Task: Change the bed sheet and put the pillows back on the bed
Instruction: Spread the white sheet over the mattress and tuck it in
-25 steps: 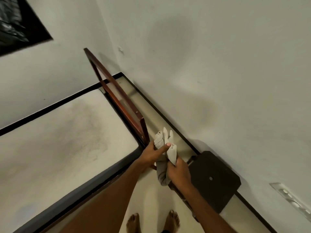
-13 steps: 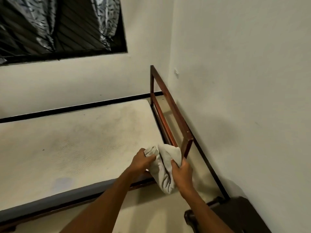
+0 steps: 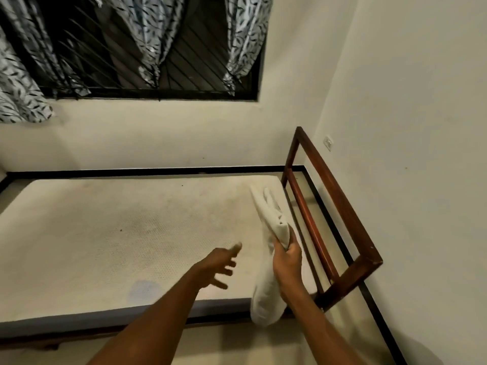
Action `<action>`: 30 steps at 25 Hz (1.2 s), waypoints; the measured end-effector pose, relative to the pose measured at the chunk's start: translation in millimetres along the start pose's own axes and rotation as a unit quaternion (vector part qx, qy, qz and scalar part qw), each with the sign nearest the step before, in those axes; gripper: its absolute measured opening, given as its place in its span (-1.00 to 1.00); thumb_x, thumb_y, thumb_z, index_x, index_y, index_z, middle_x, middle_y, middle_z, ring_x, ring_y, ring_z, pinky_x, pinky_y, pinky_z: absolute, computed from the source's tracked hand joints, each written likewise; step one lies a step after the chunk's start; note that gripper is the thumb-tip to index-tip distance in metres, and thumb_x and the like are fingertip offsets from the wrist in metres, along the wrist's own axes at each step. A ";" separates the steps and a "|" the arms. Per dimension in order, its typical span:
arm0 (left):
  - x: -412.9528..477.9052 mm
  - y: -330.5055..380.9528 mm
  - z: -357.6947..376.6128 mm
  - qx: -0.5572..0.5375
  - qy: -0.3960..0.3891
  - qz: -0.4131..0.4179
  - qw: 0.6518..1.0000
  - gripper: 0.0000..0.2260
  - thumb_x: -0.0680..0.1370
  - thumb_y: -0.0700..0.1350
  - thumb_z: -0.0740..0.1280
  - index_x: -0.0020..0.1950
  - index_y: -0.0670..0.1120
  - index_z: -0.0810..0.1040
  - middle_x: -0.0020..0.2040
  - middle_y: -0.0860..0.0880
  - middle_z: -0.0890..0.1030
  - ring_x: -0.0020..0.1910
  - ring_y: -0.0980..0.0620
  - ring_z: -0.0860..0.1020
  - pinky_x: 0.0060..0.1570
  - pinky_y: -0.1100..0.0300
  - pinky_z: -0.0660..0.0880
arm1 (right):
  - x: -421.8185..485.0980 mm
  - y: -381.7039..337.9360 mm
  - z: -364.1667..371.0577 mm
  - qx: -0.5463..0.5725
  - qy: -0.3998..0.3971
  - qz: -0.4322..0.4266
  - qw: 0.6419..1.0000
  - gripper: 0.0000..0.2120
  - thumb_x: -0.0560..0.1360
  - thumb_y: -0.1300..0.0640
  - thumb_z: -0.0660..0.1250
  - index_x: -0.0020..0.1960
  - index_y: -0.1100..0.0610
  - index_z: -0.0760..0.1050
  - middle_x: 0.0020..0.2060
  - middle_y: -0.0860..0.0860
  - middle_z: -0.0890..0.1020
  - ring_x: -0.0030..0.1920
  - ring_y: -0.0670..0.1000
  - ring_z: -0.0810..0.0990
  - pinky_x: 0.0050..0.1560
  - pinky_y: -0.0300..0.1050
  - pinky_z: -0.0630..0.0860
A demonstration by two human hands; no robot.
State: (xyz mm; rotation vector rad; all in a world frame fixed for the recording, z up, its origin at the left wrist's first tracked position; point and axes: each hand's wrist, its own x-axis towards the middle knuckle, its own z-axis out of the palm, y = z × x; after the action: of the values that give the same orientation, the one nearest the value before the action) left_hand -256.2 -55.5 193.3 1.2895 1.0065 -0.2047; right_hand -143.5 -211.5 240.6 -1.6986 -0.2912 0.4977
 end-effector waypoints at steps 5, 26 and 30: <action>16.2 70.9 -45.9 -0.239 0.110 0.124 0.957 -0.55 0.61 0.21 0.36 0.33 -0.09 0.55 0.13 -0.14 0.66 0.11 -0.16 0.66 0.03 -0.01 0.63 | -33.4 22.3 77.0 -0.146 -0.190 -0.121 0.963 -0.40 0.64 0.24 0.35 0.52 -0.28 0.32 0.49 -0.19 0.40 0.49 -0.16 0.34 0.51 -0.17 0.31; 107.1 91.0 -193.1 0.016 0.093 0.201 0.975 -0.69 0.71 0.17 0.22 0.41 0.18 0.57 0.26 0.14 0.68 0.26 0.14 0.63 0.31 0.06 0.55 | 204.6 -14.1 291.0 -0.069 -0.243 0.271 0.929 -0.32 0.54 -0.52 0.07 0.39 -0.09 0.49 0.22 0.04 0.64 0.16 0.16 0.63 -0.17 0.11 0.69; 122.2 103.2 -208.8 -0.051 0.125 0.211 0.968 -0.72 0.73 0.08 0.23 0.40 0.09 0.58 0.24 0.09 0.70 0.25 0.09 0.65 0.34 0.01 0.55 | 225.8 -20.2 303.0 -0.038 -0.216 0.286 0.933 -0.49 0.68 -0.30 0.10 0.39 0.04 0.50 0.17 0.14 0.65 0.07 0.22 0.67 -0.26 0.10 0.67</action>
State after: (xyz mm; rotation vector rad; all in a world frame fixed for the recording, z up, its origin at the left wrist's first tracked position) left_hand -224.5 205.5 190.9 1.4239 0.9144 0.3396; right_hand -89.7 158.9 185.1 -1.7285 -0.1232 1.3166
